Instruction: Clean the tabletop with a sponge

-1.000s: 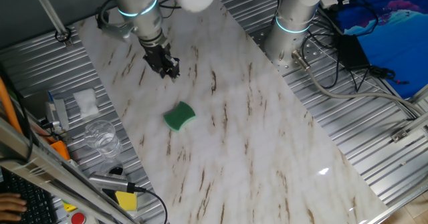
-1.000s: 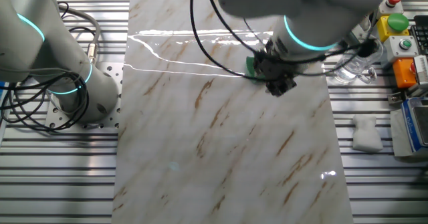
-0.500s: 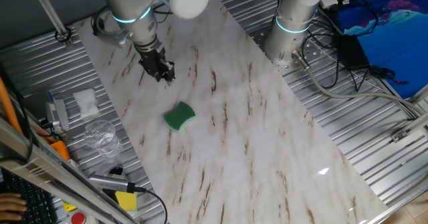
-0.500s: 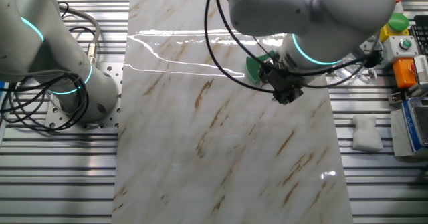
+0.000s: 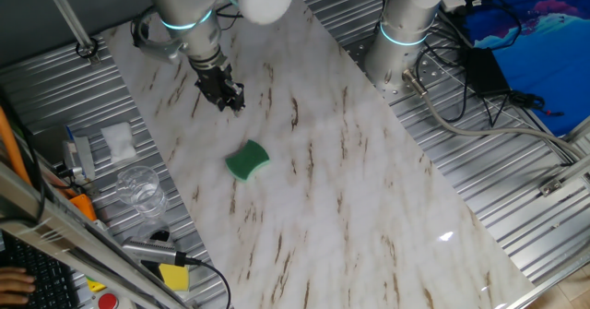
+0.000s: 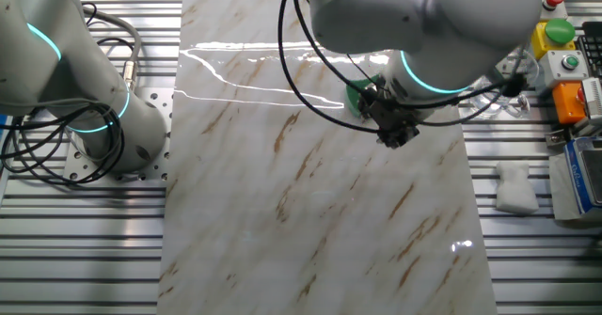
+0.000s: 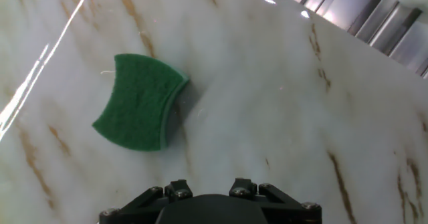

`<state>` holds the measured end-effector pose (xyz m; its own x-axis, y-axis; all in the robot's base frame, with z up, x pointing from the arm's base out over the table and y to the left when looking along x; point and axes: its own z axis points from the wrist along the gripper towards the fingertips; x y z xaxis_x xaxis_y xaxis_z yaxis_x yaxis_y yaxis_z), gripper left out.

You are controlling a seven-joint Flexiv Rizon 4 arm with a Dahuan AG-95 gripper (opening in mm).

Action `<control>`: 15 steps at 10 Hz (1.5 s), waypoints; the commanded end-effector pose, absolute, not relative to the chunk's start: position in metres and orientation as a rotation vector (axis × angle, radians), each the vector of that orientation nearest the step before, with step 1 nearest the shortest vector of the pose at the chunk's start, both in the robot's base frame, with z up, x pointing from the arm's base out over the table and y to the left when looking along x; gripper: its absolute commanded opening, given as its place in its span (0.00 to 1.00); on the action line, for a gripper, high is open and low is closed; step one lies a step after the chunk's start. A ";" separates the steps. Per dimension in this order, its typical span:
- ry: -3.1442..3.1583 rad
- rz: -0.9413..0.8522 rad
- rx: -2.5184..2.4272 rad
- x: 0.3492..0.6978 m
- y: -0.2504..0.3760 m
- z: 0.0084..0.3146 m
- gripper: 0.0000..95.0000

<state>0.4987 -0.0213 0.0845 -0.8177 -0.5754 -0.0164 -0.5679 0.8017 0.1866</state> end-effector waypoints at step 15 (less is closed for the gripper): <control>-2.987 -0.135 0.932 0.570 -0.088 0.086 0.60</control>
